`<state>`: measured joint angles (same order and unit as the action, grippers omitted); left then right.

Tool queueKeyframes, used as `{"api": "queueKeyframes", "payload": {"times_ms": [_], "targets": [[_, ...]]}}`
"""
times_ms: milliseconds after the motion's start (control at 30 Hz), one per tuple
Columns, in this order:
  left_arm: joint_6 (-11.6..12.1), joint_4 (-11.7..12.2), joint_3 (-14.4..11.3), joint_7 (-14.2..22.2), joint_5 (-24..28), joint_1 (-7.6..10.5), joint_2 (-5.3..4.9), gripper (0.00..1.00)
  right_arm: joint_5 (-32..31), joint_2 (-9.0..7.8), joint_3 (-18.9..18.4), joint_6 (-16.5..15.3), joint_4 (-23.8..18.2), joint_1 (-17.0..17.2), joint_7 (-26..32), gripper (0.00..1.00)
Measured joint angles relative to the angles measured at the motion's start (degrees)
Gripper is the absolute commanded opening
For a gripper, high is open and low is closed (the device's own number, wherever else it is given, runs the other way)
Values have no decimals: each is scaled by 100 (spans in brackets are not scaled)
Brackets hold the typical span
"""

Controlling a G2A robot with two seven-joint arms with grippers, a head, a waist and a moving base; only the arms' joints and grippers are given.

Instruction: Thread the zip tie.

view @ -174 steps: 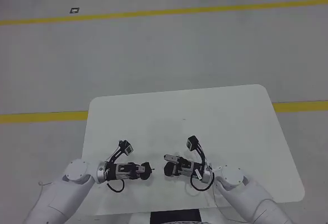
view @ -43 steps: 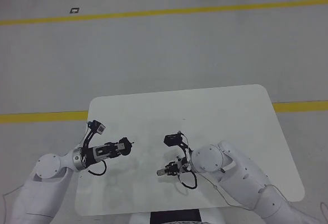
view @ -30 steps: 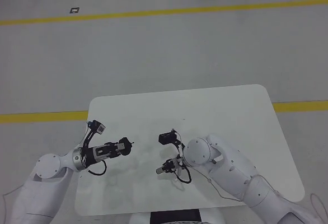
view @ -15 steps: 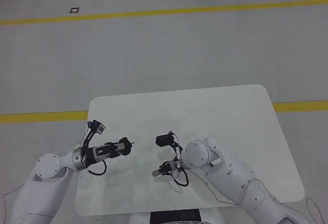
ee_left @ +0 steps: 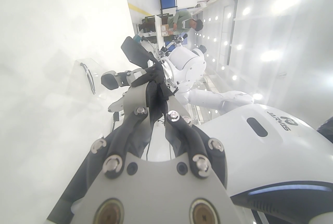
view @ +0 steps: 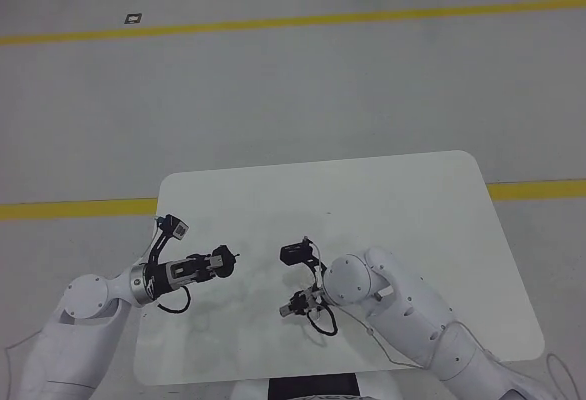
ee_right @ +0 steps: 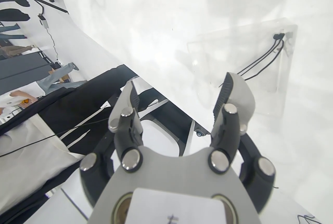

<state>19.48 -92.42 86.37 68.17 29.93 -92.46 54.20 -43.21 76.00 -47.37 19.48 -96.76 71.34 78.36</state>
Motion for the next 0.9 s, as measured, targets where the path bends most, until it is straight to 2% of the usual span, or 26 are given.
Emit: {"api": "queueKeyframes", "payload": {"times_ms": [267,467,633,900], "targets": [[0,0,0,0,0,0,0,0,-352,32,67,0,160,18,-105,31],[0,0,0,0,0,0,0,0,-930,83,89,0,139,83,-78,31],[0,0,0,0,0,0,0,0,-1511,179,105,0,115,170,80,33],[0,0,0,0,0,0,0,0,-1861,368,106,0,277,208,128,34]]}}
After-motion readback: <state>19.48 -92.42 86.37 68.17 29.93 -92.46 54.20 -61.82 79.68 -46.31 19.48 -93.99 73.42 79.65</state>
